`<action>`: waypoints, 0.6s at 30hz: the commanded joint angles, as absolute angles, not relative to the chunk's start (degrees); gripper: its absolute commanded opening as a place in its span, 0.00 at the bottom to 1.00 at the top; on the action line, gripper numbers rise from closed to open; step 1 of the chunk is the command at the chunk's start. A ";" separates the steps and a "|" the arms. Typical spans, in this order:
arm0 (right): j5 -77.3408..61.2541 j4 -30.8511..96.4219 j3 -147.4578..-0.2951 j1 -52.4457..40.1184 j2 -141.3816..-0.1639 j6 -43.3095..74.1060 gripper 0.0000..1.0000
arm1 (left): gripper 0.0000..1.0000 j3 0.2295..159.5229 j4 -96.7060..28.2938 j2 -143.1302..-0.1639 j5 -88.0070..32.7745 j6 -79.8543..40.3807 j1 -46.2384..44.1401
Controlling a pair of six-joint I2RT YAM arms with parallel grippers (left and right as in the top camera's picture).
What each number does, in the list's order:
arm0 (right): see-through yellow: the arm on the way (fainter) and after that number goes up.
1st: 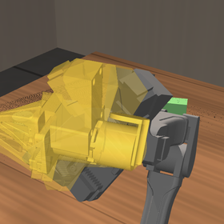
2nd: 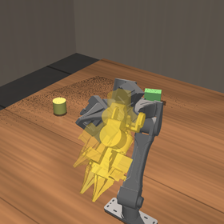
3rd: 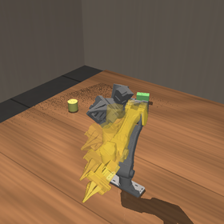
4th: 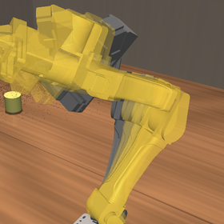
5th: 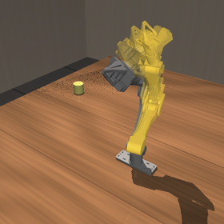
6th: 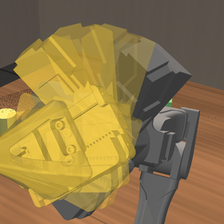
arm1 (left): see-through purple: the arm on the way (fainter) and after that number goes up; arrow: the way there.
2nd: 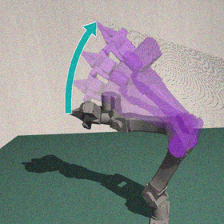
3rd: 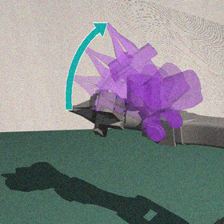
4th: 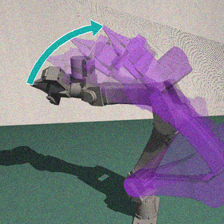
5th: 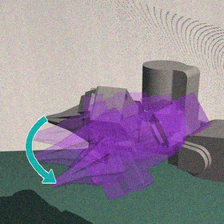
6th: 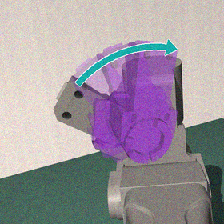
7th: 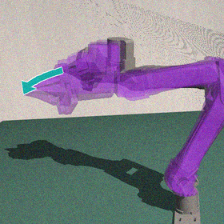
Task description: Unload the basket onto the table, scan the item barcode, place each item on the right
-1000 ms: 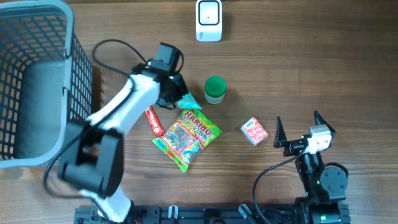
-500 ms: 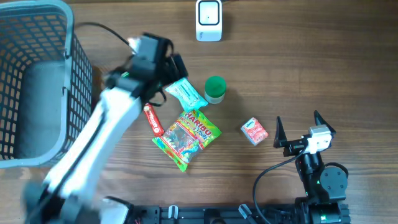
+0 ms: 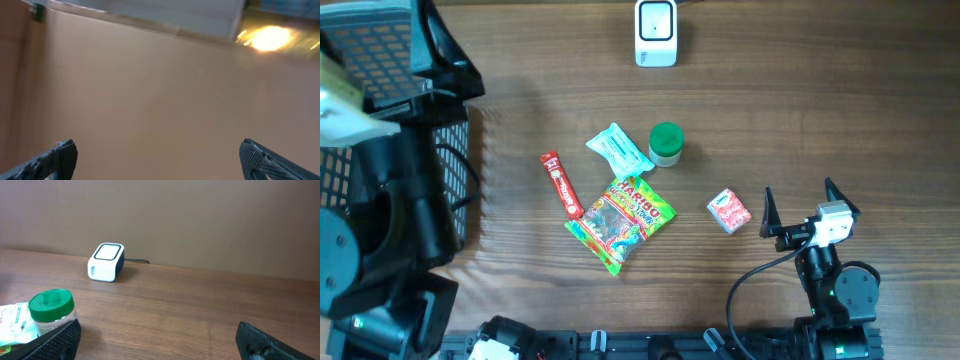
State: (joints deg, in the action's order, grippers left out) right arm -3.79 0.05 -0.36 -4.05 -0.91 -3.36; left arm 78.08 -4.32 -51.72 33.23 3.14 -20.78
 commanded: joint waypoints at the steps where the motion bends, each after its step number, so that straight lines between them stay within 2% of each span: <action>1: -3.16 -0.03 -0.30 -4.23 -0.75 -4.34 1.00 | 1.00 77.47 -7.70 -54.11 43.79 16.53 -20.56; 5: -3.18 -0.05 -0.30 -4.23 -0.75 -4.32 1.00 | 1.00 77.47 -8.64 -54.63 41.74 15.51 -19.97; 8: -4.58 -0.12 -0.30 -4.23 -0.80 -0.89 1.00 | 1.00 77.47 -12.03 -53.93 34.59 13.04 -19.94; 13: -6.85 -2.26 -0.32 -4.23 -0.80 21.23 1.00 | 1.00 77.47 -15.35 -50.37 22.17 13.04 -19.94; 18: -25.28 -8.71 -0.32 -4.23 -0.80 49.12 0.99 | 1.00 77.32 -16.12 -42.87 21.19 13.02 -16.34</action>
State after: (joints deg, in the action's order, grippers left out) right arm -11.57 -5.74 -0.36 -4.05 -0.91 26.37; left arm 77.62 -15.79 -48.69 24.75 12.99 -19.44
